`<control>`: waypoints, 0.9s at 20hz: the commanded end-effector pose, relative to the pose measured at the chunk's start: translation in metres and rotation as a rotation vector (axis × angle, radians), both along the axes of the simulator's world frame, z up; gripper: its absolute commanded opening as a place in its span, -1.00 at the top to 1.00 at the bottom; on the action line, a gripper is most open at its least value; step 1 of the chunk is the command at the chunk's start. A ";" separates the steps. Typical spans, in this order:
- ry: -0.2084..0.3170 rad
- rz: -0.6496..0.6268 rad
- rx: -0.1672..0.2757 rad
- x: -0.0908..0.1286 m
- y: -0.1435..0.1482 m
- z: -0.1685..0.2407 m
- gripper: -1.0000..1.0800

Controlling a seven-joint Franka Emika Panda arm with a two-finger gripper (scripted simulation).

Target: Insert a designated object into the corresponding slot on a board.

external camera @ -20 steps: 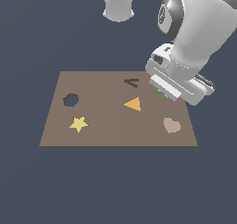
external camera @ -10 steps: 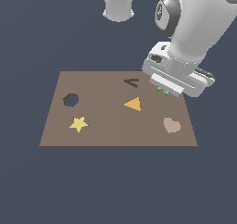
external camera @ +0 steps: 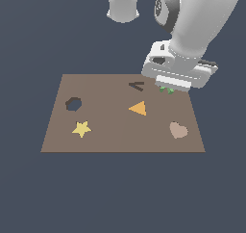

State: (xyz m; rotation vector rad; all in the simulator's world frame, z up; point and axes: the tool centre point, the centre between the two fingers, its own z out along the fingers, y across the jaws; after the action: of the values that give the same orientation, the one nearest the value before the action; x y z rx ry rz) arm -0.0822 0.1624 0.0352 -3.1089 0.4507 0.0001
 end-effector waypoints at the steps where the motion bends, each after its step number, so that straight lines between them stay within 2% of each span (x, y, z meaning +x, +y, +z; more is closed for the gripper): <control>1: 0.000 0.101 0.000 -0.006 -0.005 0.000 1.00; 18: -0.001 0.751 0.000 -0.032 -0.047 0.003 1.00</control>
State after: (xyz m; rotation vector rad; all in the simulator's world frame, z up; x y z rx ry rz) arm -0.1132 0.1193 0.0374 -3.0771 -0.6323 -0.0006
